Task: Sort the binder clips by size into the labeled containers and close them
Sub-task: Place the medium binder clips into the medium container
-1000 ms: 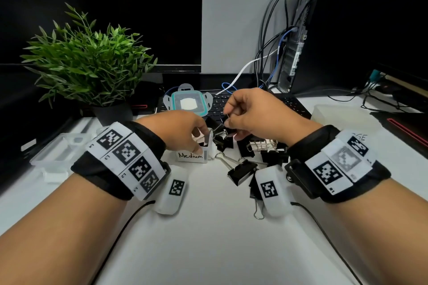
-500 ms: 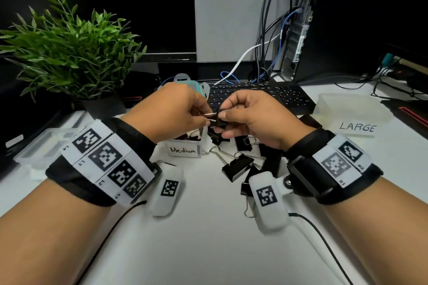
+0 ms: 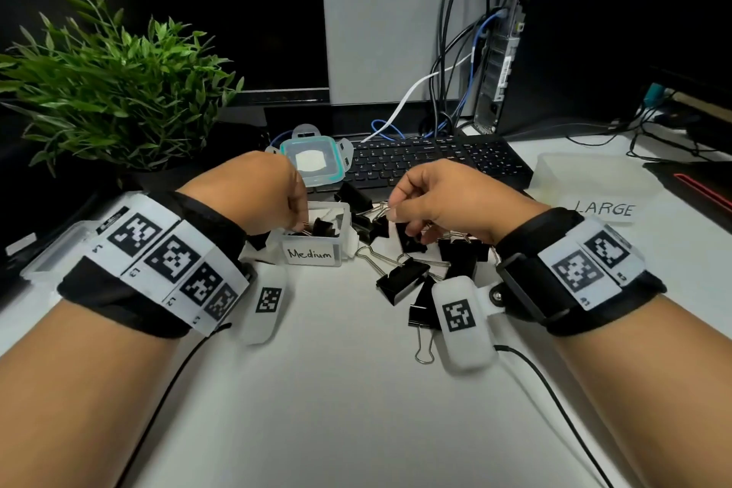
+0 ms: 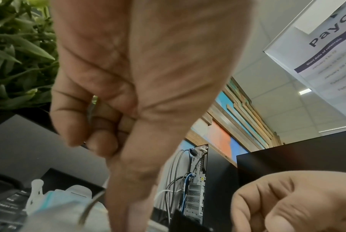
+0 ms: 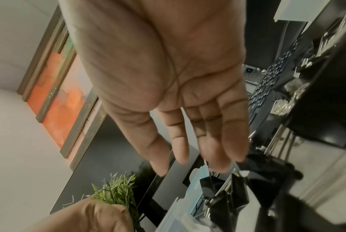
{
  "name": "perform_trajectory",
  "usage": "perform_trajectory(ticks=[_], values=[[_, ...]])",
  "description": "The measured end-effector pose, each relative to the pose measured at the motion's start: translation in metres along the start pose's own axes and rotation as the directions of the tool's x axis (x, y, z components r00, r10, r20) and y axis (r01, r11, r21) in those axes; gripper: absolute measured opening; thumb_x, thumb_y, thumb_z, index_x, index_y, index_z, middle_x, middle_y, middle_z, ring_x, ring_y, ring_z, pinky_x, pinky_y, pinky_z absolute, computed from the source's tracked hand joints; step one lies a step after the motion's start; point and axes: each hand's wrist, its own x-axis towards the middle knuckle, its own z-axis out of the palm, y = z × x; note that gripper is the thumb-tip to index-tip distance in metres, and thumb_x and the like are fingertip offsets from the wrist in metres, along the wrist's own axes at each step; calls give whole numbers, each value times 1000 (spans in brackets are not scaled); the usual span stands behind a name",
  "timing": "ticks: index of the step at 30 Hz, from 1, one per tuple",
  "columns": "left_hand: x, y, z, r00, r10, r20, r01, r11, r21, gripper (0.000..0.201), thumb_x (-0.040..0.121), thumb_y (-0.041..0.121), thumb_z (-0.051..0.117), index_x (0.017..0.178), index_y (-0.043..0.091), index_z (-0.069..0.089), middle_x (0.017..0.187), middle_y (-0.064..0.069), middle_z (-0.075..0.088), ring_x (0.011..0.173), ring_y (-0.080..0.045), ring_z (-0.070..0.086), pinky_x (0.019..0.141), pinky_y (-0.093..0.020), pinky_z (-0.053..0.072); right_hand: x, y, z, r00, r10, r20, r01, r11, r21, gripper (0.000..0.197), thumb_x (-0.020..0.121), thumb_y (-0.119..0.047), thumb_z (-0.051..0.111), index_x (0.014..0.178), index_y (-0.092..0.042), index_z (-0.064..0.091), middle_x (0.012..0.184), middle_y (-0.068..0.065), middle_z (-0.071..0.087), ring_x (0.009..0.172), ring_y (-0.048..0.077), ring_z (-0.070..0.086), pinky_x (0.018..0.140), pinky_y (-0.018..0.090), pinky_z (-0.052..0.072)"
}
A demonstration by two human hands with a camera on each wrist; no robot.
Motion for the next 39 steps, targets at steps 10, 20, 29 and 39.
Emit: perform_trajectory(ticks=[10,20,29,39], values=[[-2,6,1,989,85,119,-85,996,-2,11,83,20,66,79,29,71,81,12,68,80,-7,60,75,-22,47,0,4,1,997,50,66,-38,985,-170,26,80,-19,74,96,-1,65,79,6,64,65,10,60,58,26,54],[-5,10,0,994,92,56,-96,992,78,12,85,20,57,87,18,69,81,3,67,68,-10,56,65,-22,46,-2,2,4,989,85,117,-61,979,-197,23,80,-21,74,96,-5,67,80,9,64,67,15,61,53,21,50],[-2,10,0,985,53,167,-70,993,98,14,84,17,63,90,25,73,93,11,68,90,-10,59,79,-24,47,-5,1,-1,992,69,102,-46,977,-208,21,80,-22,74,95,-8,68,82,9,67,68,13,63,59,25,52],[0,6,1,989,41,141,-46,999,30,70,74,61,65,133,26,48,129,7,55,117,-16,51,98,-36,45,4,-10,-10,991,130,39,-102,901,-421,13,84,-17,69,92,-6,69,71,7,63,58,15,58,55,26,52]])
